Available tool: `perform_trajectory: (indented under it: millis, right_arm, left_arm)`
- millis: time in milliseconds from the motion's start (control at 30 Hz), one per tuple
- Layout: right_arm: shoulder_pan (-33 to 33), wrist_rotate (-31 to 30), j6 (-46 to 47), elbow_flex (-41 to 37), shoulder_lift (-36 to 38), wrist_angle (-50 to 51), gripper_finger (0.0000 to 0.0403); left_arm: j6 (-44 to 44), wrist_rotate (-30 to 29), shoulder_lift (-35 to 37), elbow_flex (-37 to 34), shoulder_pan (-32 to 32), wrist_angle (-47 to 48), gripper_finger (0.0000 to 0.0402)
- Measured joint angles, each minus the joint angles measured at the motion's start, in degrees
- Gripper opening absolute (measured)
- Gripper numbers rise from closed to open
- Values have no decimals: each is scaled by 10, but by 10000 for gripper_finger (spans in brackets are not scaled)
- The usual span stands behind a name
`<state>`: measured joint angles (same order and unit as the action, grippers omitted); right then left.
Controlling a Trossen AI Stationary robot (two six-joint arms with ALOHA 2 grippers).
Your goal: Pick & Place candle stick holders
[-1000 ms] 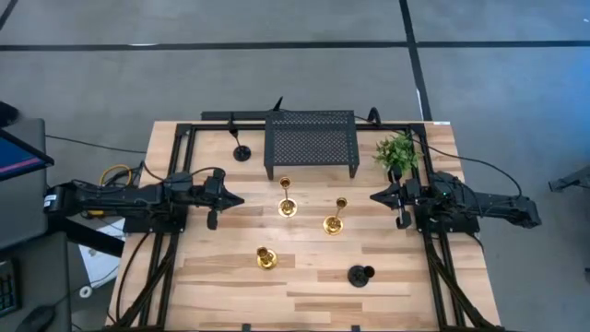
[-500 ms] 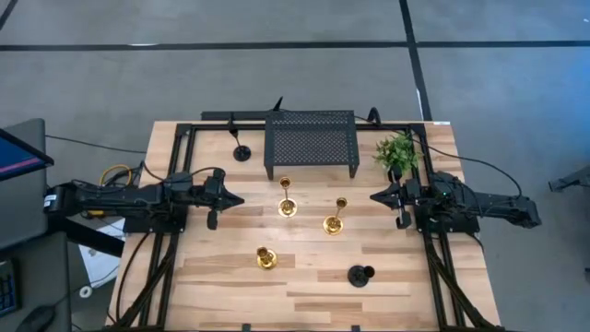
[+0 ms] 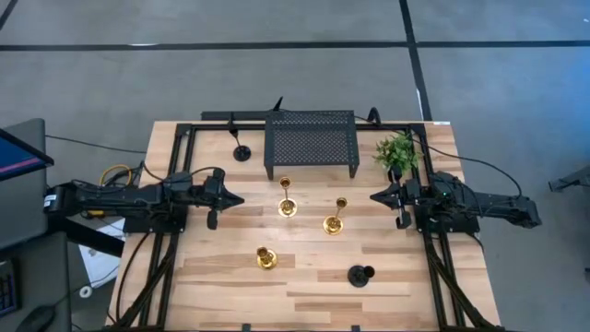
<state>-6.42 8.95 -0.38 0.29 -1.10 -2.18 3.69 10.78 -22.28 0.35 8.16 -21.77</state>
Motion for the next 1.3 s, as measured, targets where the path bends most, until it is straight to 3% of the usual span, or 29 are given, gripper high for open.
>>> perform_trajectory:
  millis: [1300]
  right_arm:
    - [0,0,39,0,0,0,0]
  left_arm:
    - [0,0,0,0,0,-22,12]
